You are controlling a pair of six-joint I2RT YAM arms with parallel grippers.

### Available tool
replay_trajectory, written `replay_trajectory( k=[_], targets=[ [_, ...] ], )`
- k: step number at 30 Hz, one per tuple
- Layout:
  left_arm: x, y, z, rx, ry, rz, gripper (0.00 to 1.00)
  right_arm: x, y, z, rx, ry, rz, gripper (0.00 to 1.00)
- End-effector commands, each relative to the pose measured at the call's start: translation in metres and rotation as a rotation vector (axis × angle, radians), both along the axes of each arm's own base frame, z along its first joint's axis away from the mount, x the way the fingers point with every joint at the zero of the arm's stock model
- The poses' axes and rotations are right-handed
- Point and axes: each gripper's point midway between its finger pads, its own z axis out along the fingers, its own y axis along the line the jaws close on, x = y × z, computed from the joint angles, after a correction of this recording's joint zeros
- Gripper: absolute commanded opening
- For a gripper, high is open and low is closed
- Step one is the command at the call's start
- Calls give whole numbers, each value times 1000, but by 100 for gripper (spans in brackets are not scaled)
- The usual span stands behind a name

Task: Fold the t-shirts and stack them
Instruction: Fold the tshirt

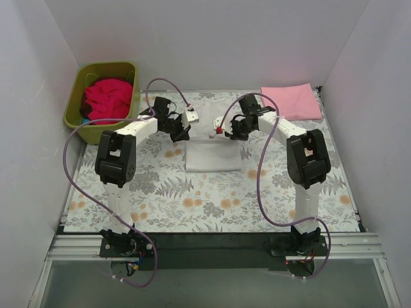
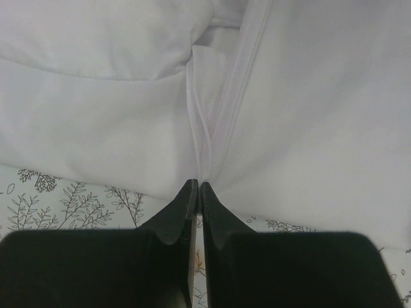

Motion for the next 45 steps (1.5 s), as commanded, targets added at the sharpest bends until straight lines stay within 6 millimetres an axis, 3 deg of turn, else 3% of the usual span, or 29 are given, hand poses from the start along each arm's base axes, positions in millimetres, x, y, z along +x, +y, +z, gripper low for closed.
replay_trajectory(
  k=[1,4,6,7,8,12,14,15,21,22,23,25,27,29,30,34,37,41,45],
  targets=[
    [25,0,19,-12,-90,10,4,29,7,20,16,-116,18,5],
    [36,6,23,7,-113,63,23,42,8,31,35,-135,-27,27],
    [45,8,38,-8,-132,108,35,54,12,54,68,-168,-69,47],
    [52,7,56,-26,-161,122,38,62,13,71,92,-193,-85,55],
    [53,8,63,-36,-159,138,38,65,12,79,100,-202,-102,57],
    [48,10,92,-68,-164,196,44,60,8,113,162,-194,-185,56],
    [34,9,107,-106,-134,213,44,47,5,111,171,-145,-207,52],
    [21,9,102,-115,-84,221,44,40,3,117,183,-130,-218,50],
    [-60,-3,91,-146,53,120,43,-33,2,105,223,87,-224,44],
    [-72,-3,78,-130,86,118,43,-48,-2,85,193,130,-222,42],
    [-78,-5,73,-131,107,126,42,-57,-2,78,180,146,-217,40],
    [-87,-12,66,-152,168,141,42,-68,-4,66,171,186,-227,37],
    [-88,-23,73,-225,281,202,41,-70,-2,56,176,257,-273,35],
    [-97,-34,74,-284,417,212,41,-74,5,59,231,361,-330,34],
    [-113,-43,83,-349,544,196,44,-79,8,58,245,410,-345,35],
    [-134,-58,94,-454,799,269,56,-104,25,67,342,637,-389,39],
    [-135,-63,91,-502,897,367,56,-117,33,69,388,787,-413,40],
    [-140,-66,68,-516,1046,433,56,-112,42,58,423,914,-443,40],
    [-149,-61,27,-477,1159,544,54,-120,49,41,432,1075,-485,39]
  ],
)
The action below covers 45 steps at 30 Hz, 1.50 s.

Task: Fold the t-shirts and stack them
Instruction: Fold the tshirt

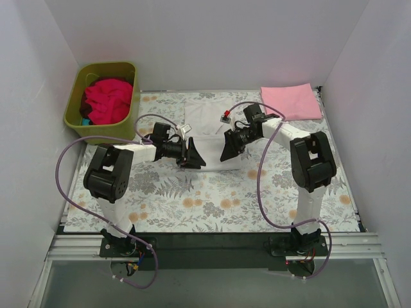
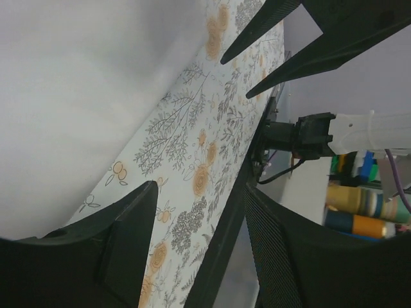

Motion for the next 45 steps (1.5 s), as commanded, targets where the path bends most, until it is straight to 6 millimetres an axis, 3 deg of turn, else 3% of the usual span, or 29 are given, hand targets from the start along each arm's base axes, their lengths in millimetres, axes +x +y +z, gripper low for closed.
replay_trajectory(
  k=[1,7,11,13,16,17,19,20,23,26,30,34,38,42,45],
  targets=[
    [-5,-1,-18,-4,138,60,54,-9,10,-1,80,185,-40,39],
    [-5,20,-74,122,282,202,55,-14,-5,-67,-15,286,-130,35],
    [-10,28,-78,97,335,224,55,-16,-15,-88,-40,339,-166,31],
    [-16,23,-62,40,333,170,53,-19,-13,-83,-25,355,-163,30],
    [-20,14,-21,-33,223,104,53,-20,-5,-43,62,342,-141,30],
    [-21,10,-8,-51,186,85,53,-19,0,-18,112,326,-131,30],
    [-20,2,20,-83,111,69,53,-17,4,4,143,328,-146,30],
    [-20,-4,26,-76,86,70,51,-12,6,19,167,273,-151,30],
    [-7,-17,33,-69,49,118,49,-5,9,28,172,264,-219,32],
    [1,-29,22,-65,69,151,49,3,16,18,174,271,-271,38],
    [15,-33,-11,-27,155,219,56,7,27,2,175,303,-288,43],
    [18,-31,-42,12,205,262,63,3,29,-23,159,345,-293,62],
    [11,-15,-80,89,296,328,69,-9,22,-60,104,430,-314,77],
    [8,-1,-93,117,360,380,70,-16,13,-77,73,481,-343,91],
    [2,3,-87,112,372,374,71,-15,8,-71,80,470,-350,96]
  ],
)
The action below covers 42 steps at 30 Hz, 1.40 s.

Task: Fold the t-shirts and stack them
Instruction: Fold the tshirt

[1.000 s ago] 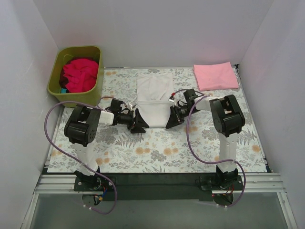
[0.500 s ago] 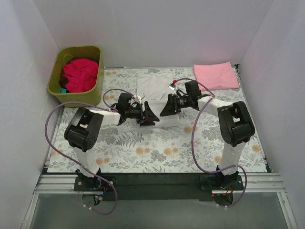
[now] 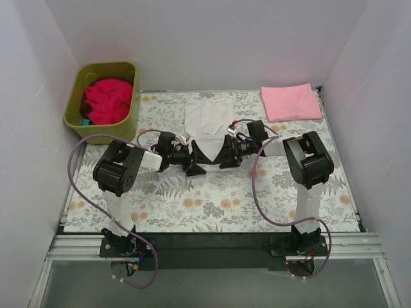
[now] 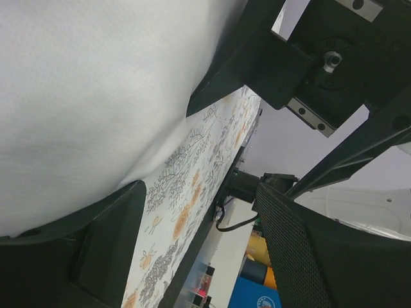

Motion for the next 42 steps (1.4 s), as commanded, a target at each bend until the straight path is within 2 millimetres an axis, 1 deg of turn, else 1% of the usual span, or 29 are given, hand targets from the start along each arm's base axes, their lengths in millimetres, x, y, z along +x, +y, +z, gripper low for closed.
replay_trajectory(
  k=[1,3,4,6,7,10,11,13,14,16,17,19,22,24,25,27,28,30,32,33,34,35,36,37,38,39,40,41,42],
  targets=[
    [-7,26,-28,120,78,95,71,-2,-12,-19,-69,12,-43,98],
    [-12,25,-17,101,57,75,71,-3,-12,-1,-46,-17,-25,98],
    [-11,24,-2,80,22,69,71,-3,-10,15,-19,-49,-13,98],
    [-16,23,12,47,-1,44,72,-5,-10,30,2,-74,4,98],
    [-17,21,27,23,-40,32,72,-6,-10,46,24,-104,18,98],
    [-18,19,48,-6,-115,-8,72,-14,-14,60,29,-154,54,98],
    [-14,19,59,-10,-162,-12,72,-14,-15,65,28,-178,54,98],
    [-10,18,64,-7,-204,-26,72,-18,-18,61,15,-182,63,98],
    [-8,17,64,-7,-209,-27,72,-19,-18,54,7,-170,64,98],
    [-6,17,55,7,-190,-22,71,-22,-19,41,-7,-134,64,98],
    [-4,19,51,14,-184,-15,70,-22,-20,28,-20,-103,63,98],
    [-2,23,38,32,-167,-6,70,-23,-25,14,-38,-84,62,98],
    [5,37,20,52,-134,32,70,-19,-34,-10,-74,-63,46,97],
    [-1,44,2,66,-77,42,69,-20,-39,-18,-85,-46,39,97],
    [0,48,-2,67,-62,53,68,-21,-40,-24,-93,-41,44,96],
    [-6,52,-8,55,-11,62,66,-25,-45,-29,-105,-15,43,95],
    [-5,52,-4,40,-17,65,66,-27,-47,-30,-108,-3,41,95],
    [-6,50,6,11,-25,50,66,-29,-51,-24,-102,14,44,93],
    [-7,48,29,-19,-79,22,66,-25,-49,-1,-65,-24,56,93],
    [-10,49,33,-5,-104,-5,65,-23,-48,11,-49,-47,65,92],
    [-5,49,45,-4,-161,-24,64,-20,-47,36,-31,-90,75,91],
    [-4,49,64,-3,-238,-41,63,-16,-46,48,-28,-130,81,88],
    [-6,54,62,50,-304,-83,58,-12,-48,58,-37,-234,107,84],
    [3,54,78,70,-398,-101,55,-11,-55,66,-100,-284,105,82],
    [3,57,85,98,-446,-117,52,0,-58,76,-132,-378,109,79],
    [-1,65,76,169,-521,-187,47,6,-63,75,-176,-474,135,72],
    [1,66,79,201,-571,-221,41,15,-72,74,-267,-556,134,69],
    [6,67,86,227,-652,-261,38,19,-77,73,-312,-612,149,67],
    [0,70,85,255,-669,-308,37,20,-79,68,-354,-662,176,63]
  ],
)
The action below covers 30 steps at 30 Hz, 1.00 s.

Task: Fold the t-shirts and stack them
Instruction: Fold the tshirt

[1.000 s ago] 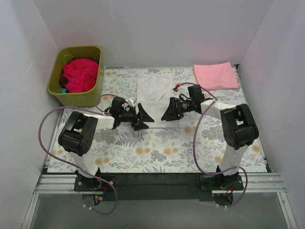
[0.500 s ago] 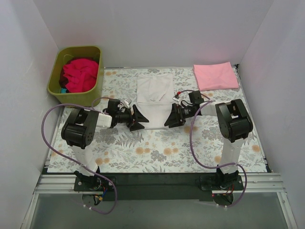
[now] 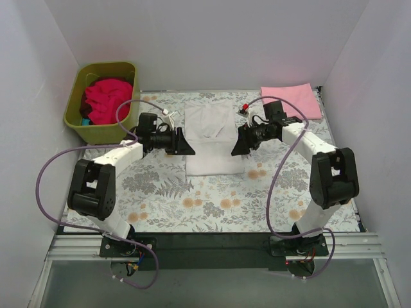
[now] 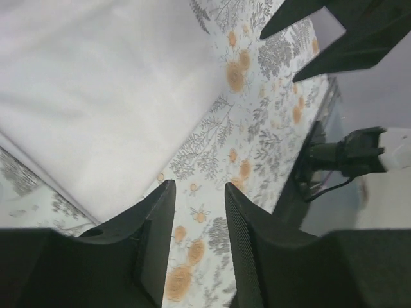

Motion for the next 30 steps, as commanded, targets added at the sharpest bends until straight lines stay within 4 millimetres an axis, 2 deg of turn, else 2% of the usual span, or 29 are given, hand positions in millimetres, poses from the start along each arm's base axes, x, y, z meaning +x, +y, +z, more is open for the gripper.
replay_trajectory(
  k=[1,3,4,8,10,12,14,21,30],
  targets=[
    [-9,15,3,189,-322,-226,35,21,-32,-1,-270,-369,102,62],
    [-12,17,1,260,-441,-301,33,22,-36,-13,-340,-458,163,58],
    [-11,17,-5,328,-564,-378,32,26,-41,-15,-384,-530,200,57],
    [-24,13,-25,380,-735,-534,32,27,-36,-27,-456,-705,323,56],
    [-31,8,-39,375,-767,-592,34,24,-33,-38,-488,-755,367,55],
    [-28,4,-43,377,-830,-618,37,20,-29,-45,-494,-788,414,55],
    [-35,-1,-54,376,-847,-655,38,15,-29,-56,-498,-789,448,55],
    [-39,-9,-76,399,-867,-715,39,-3,-25,-77,-489,-776,511,55],
    [-33,-8,-94,445,-831,-715,39,-7,-28,-103,-509,-751,559,55]
  ],
)
